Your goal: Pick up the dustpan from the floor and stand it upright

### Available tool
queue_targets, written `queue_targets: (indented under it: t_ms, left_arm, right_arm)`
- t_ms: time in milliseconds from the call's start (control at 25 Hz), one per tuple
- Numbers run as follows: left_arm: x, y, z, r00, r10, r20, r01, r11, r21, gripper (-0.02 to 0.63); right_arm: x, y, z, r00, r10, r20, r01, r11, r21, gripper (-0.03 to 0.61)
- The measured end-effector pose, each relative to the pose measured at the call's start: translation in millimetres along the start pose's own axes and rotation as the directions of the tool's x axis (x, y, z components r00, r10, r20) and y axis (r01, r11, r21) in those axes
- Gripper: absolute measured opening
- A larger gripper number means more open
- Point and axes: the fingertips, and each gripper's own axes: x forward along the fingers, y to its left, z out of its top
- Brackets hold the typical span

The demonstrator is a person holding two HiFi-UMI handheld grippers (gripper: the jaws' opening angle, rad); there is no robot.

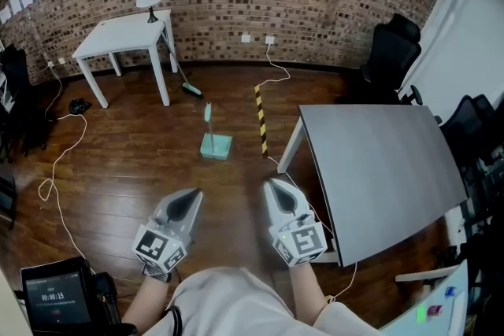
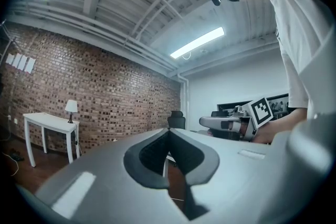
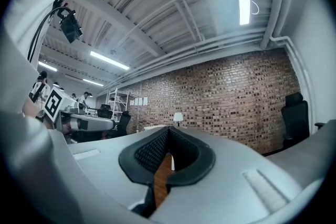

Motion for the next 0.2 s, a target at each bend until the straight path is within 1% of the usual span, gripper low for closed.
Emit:
queue_targets:
  t_ms: [200]
  left_arm:
    - [-0.8, 2.0, 1.0, 1.000, 0.002, 0.000, -0.002, 1.000, -0.009, 0.002]
  right_arm:
    - [0.7, 4.5, -1.8, 1.000, 0.007, -0.005, -0.007, 1.000, -0.004, 0.012]
